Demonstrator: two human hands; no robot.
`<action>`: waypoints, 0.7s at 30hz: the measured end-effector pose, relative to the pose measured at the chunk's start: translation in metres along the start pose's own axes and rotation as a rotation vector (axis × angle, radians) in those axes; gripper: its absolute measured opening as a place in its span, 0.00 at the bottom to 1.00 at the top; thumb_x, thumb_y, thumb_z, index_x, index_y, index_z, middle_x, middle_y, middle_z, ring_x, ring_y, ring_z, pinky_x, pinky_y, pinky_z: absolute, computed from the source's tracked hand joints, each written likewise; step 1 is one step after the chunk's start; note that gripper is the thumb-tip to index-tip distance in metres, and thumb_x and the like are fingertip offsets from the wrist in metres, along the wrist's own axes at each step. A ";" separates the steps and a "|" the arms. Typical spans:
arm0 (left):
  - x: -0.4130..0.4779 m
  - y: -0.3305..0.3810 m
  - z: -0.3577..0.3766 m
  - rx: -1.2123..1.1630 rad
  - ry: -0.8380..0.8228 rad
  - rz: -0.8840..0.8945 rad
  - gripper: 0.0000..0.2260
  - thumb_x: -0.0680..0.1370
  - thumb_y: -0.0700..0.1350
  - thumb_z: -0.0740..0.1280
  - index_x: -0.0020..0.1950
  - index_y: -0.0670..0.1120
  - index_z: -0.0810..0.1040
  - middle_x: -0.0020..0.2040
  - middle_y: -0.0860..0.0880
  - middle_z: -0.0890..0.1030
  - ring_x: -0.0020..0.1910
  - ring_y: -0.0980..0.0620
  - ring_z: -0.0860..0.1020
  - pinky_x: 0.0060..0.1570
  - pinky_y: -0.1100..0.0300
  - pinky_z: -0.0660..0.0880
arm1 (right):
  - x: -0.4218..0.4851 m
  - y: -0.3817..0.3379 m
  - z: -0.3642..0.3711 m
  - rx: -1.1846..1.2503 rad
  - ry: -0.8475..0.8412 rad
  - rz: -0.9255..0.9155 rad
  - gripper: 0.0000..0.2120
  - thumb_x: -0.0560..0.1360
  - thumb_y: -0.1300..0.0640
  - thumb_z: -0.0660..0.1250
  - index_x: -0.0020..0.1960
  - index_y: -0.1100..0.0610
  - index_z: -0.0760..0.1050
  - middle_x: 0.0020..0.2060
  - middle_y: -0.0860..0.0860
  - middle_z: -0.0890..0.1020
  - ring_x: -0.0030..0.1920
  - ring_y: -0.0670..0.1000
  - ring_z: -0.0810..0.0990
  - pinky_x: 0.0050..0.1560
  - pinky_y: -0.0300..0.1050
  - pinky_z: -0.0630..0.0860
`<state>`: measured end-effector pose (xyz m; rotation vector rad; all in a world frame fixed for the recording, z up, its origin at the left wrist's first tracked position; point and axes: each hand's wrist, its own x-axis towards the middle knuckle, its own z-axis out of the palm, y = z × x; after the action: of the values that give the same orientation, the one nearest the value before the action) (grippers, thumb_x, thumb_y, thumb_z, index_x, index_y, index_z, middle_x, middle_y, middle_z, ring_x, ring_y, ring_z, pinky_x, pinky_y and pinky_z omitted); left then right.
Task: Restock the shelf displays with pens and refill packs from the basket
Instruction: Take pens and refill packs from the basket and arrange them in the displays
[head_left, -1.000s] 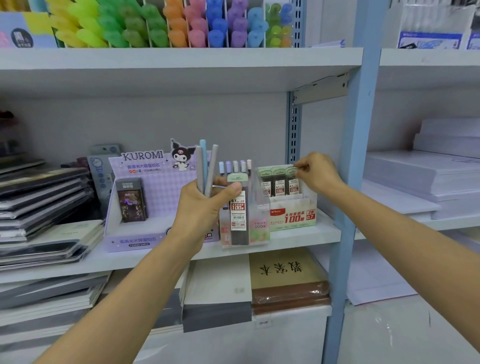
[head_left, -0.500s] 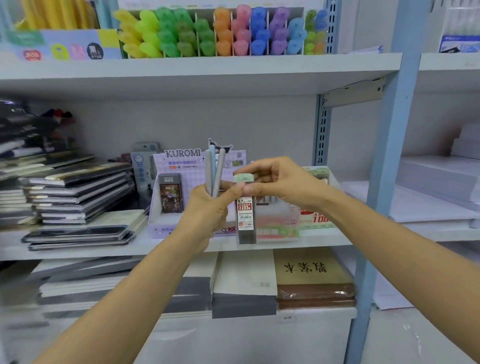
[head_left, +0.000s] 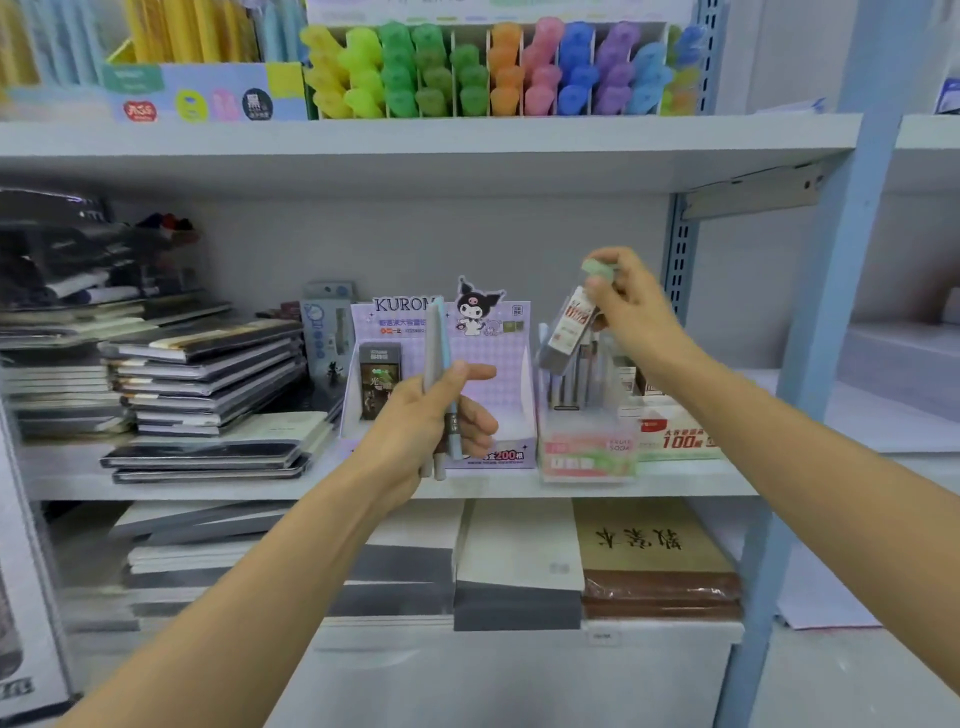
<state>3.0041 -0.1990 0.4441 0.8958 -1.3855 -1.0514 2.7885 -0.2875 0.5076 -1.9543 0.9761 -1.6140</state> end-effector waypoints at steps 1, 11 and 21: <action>0.001 0.001 0.004 0.004 -0.028 0.004 0.16 0.83 0.52 0.57 0.60 0.46 0.79 0.28 0.48 0.77 0.30 0.48 0.81 0.35 0.56 0.80 | 0.004 0.002 -0.011 0.018 0.078 -0.003 0.05 0.83 0.58 0.57 0.57 0.51 0.68 0.46 0.49 0.76 0.42 0.45 0.78 0.38 0.36 0.77; 0.017 0.002 0.048 -0.071 -0.160 -0.151 0.09 0.83 0.46 0.58 0.56 0.43 0.74 0.29 0.53 0.65 0.22 0.56 0.58 0.20 0.65 0.58 | 0.006 0.049 -0.085 -0.161 0.131 0.152 0.07 0.82 0.63 0.57 0.56 0.55 0.70 0.51 0.56 0.75 0.48 0.53 0.74 0.43 0.42 0.74; 0.019 -0.005 0.053 -0.007 -0.206 -0.066 0.13 0.82 0.52 0.59 0.57 0.47 0.79 0.28 0.51 0.72 0.24 0.53 0.71 0.24 0.62 0.70 | 0.001 0.069 -0.105 -0.531 0.091 0.084 0.07 0.82 0.62 0.58 0.58 0.56 0.71 0.49 0.52 0.77 0.47 0.52 0.75 0.41 0.39 0.70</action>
<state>2.9491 -0.2133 0.4466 0.8515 -1.5296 -1.2260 2.6700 -0.3226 0.4840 -2.1366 1.6345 -1.5139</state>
